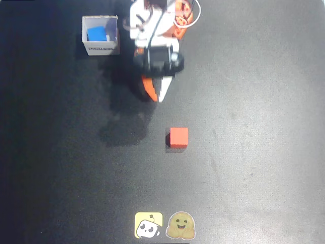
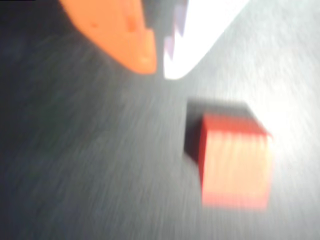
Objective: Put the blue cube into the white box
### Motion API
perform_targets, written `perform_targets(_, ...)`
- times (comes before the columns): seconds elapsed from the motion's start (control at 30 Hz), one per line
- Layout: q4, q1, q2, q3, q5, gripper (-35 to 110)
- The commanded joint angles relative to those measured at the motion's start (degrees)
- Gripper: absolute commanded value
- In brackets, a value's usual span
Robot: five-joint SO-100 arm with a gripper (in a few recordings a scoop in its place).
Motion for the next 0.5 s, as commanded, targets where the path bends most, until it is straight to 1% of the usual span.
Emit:
perform_targets(0.0,1.58,0.44,0.53,0.35,0.35,0)
perform_targets(0.23,20.48,2.64,0.53,0.35,0.53,0)
perform_targets(0.47,21.36,2.11,0.53,0.35,0.62,0)
